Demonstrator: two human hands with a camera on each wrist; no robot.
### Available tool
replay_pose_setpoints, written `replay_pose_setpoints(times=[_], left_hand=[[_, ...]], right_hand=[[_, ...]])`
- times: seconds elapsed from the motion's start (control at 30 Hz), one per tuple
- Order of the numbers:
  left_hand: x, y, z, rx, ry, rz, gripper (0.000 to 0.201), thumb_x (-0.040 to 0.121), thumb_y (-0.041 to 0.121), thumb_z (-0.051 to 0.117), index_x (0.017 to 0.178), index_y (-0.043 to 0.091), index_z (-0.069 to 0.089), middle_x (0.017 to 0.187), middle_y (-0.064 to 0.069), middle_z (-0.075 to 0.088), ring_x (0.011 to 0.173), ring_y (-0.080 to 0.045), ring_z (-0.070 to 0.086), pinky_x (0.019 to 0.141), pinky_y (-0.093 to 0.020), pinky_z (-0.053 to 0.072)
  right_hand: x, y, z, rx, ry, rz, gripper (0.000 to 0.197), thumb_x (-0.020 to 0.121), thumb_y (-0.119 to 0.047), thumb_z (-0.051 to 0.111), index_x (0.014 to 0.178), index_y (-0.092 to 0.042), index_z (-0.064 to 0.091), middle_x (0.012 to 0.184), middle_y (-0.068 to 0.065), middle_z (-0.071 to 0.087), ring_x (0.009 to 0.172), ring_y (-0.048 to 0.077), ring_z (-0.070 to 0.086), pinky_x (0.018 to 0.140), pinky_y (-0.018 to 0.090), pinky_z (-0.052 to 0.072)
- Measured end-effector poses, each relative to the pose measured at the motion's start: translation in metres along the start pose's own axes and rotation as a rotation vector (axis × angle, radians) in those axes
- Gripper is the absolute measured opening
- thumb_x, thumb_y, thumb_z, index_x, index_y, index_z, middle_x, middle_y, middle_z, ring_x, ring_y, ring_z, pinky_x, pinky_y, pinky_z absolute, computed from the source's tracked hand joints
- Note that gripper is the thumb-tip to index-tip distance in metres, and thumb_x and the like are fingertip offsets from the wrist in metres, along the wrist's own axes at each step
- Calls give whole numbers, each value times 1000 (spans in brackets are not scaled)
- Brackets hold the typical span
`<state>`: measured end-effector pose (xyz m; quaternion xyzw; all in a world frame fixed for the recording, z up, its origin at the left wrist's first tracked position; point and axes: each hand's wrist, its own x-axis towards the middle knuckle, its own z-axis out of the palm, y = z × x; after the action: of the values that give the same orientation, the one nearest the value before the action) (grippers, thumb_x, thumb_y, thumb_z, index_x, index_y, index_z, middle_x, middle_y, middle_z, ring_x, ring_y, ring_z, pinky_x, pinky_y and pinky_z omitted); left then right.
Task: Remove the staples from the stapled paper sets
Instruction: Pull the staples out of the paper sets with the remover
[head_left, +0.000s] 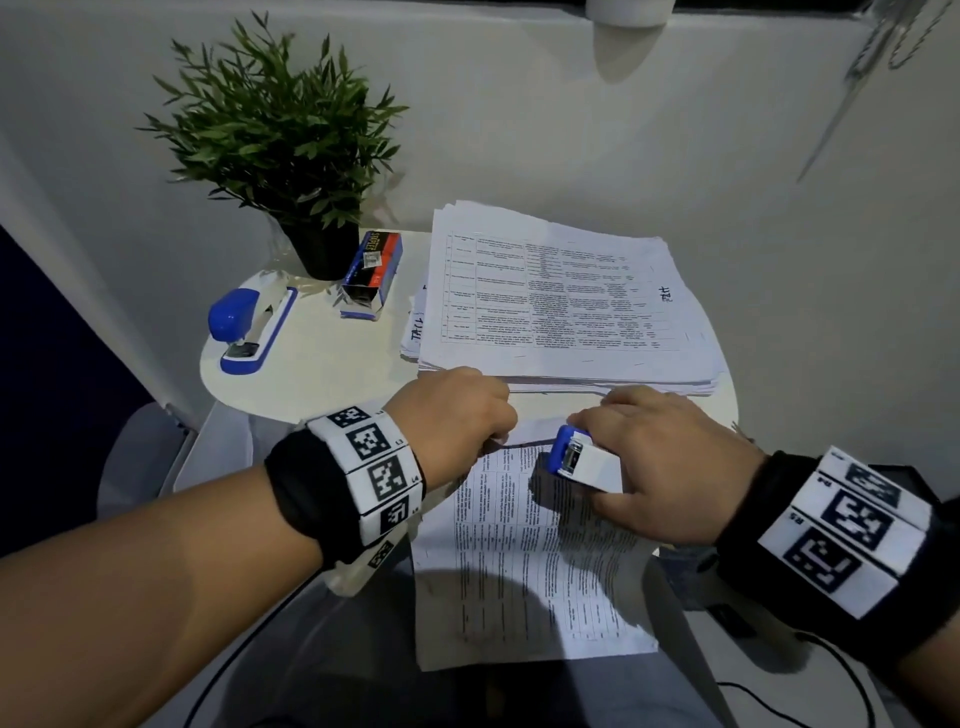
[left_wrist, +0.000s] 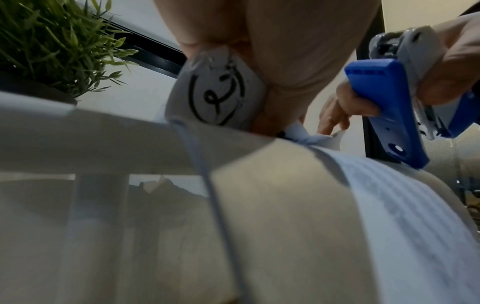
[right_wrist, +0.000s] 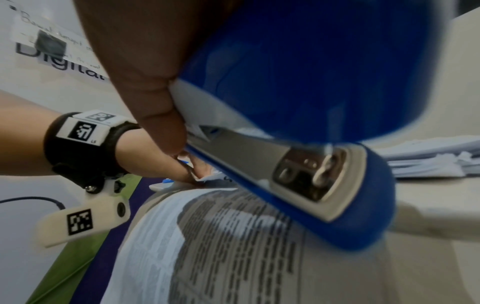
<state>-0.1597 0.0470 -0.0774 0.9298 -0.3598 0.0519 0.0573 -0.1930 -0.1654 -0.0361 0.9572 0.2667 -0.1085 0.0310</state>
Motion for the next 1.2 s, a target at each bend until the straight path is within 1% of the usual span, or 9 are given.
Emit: replay_pose_setpoints(times=[0.1, 0.23, 0.5, 0.6, 0.7, 0.83, 0.97, 1.1, 1.2], left_hand=[[-2, 2, 0, 18, 9, 65, 33, 42, -5, 82, 52, 19, 61, 58, 4, 53, 53, -20, 54, 38, -25, 43], [-2, 0, 4, 32, 3, 65, 33, 42, -7, 80, 51, 18, 61, 58, 5, 51, 53, -19, 53, 38, -25, 41], [4, 33, -12, 166, -134, -253, 7, 88, 16, 46, 88, 23, 45, 89, 6, 46, 88, -20, 55, 62, -28, 33], [14, 45, -10, 87, -104, -243, 10, 90, 23, 50, 99, 21, 54, 99, 2, 58, 93, -22, 58, 65, -29, 37], [24, 37, -12, -152, -125, -320, 21, 93, 24, 50, 110, 25, 63, 106, 1, 64, 100, -22, 58, 73, -28, 40], [31, 25, -17, -263, -126, -396, 25, 95, 37, 49, 110, 23, 65, 103, 2, 66, 96, -18, 56, 72, -23, 35], [35, 32, -24, -270, -116, -393, 26, 94, 40, 49, 104, 24, 66, 94, 4, 65, 86, -16, 56, 69, -26, 40], [40, 43, -35, -260, -48, -363, 20, 90, 34, 54, 97, 22, 68, 83, 3, 61, 81, -19, 58, 67, -27, 43], [44, 45, -47, -217, -30, -383, 16, 85, 26, 54, 91, 18, 66, 77, 0, 54, 77, -22, 54, 64, -27, 41]], right_hand=[[-6, 1, 11, 53, -92, -1, 88, 67, -65, 30, 142, -18, 33, 142, 8, 45, 136, 21, 35, 106, 34, 37], [-13, -1, 20, 50, -155, -37, 85, 84, -50, 51, 151, -18, 10, 158, 5, 19, 146, 17, 14, 115, 31, 25], [-11, 0, 19, 45, -94, -58, 81, 85, -48, 52, 150, -18, 15, 154, 6, 30, 145, 15, 17, 112, 28, 28], [-10, 4, 10, 216, -103, -13, 77, 69, -68, 41, 134, -27, 43, 128, 4, 58, 125, 21, 49, 96, 30, 43], [-4, 20, -6, 690, 107, 116, 44, 72, -69, 61, 90, -29, 56, 84, 0, 66, 77, 20, 63, 71, 31, 47], [15, 39, -25, 1060, 537, 225, 79, 52, -78, 63, 100, -15, 62, 94, 7, 68, 86, 19, 62, 82, 39, 48], [30, 25, -35, 1135, 837, 308, 25, 83, -49, 60, 81, -27, 50, 66, -11, 52, 49, -4, 51, 58, 21, 43], [40, 9, -29, 1006, 839, 303, 26, 88, -47, 58, 93, -22, 52, 72, -11, 53, 59, -2, 50, 57, 22, 36], [43, 6, -20, 861, 735, 291, 36, 85, -52, 59, 96, -18, 55, 78, -8, 55, 75, 15, 54, 64, 24, 37]])
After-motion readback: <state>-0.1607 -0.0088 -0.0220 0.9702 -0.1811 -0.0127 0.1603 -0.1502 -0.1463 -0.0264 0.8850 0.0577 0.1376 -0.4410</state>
